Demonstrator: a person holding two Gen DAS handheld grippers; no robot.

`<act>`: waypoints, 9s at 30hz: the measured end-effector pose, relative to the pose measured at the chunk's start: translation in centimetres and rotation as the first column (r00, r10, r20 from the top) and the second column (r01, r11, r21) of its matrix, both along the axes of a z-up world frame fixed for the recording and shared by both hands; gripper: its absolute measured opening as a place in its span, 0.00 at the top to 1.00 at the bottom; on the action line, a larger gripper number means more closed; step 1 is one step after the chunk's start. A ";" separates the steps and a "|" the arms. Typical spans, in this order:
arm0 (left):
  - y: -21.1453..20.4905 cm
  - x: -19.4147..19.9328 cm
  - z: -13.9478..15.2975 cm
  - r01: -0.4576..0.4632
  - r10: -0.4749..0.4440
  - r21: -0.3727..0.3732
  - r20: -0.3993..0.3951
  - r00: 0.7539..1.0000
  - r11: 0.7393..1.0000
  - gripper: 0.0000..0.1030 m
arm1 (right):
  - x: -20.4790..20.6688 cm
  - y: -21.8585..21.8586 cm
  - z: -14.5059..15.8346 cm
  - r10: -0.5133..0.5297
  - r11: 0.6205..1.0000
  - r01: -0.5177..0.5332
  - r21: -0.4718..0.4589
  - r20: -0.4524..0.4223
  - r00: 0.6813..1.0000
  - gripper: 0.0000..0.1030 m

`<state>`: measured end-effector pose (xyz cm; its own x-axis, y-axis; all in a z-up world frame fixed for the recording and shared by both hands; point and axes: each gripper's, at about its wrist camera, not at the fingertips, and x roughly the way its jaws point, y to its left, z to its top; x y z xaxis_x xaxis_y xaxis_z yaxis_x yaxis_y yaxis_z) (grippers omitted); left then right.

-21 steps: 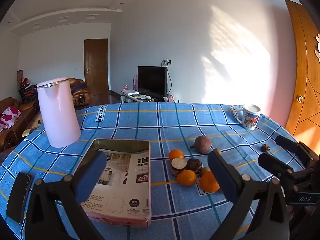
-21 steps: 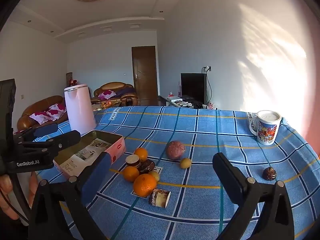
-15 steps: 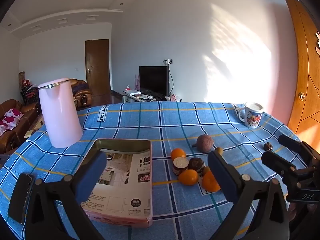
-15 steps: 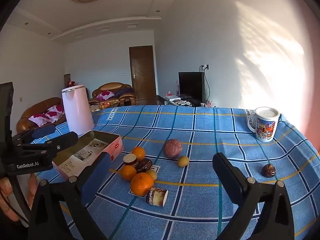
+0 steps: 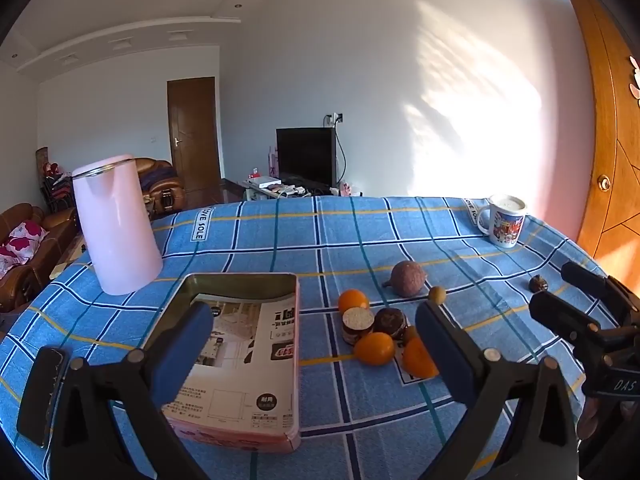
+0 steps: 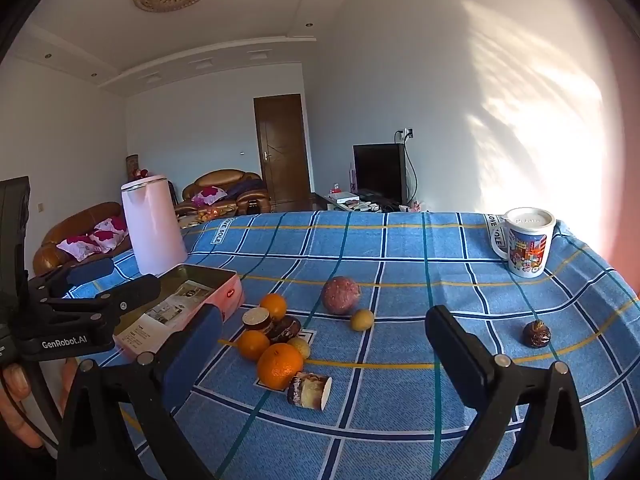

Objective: Organize fruits

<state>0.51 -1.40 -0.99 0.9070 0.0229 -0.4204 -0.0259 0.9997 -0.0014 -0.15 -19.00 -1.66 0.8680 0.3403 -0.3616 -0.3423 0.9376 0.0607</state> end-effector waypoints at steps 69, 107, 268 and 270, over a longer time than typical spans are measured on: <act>-2.2 2.1 -4.2 0.030 -0.030 0.001 -0.079 0.996 1.000 0.00 | 1.8 -0.6 -4.1 -0.006 0.999 0.001 -0.037 -0.130 0.991 0.01; -9.6 8.1 -8.0 0.282 -0.312 -0.134 -0.376 0.872 0.950 0.44 | 5.2 -3.7 -6.8 0.027 0.998 -0.042 -0.044 -0.305 0.952 0.63; -5.5 9.9 -8.0 0.164 -0.162 -0.029 -0.378 0.911 0.986 0.46 | 14.1 -19.1 -5.2 -0.387 0.920 0.340 -0.196 -0.309 0.869 0.36; -5.5 10.1 -8.1 0.162 -0.162 -0.033 -0.383 0.909 0.986 0.46 | 15.1 -19.5 -5.7 -0.376 0.925 0.326 -0.194 -0.355 0.856 0.36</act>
<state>10.60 -6.86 -9.08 0.6676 -0.1110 -0.7362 0.1376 0.9902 -0.0245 14.94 -38.50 -7.40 0.7086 -0.0295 -0.7050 0.0371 0.9993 -0.0045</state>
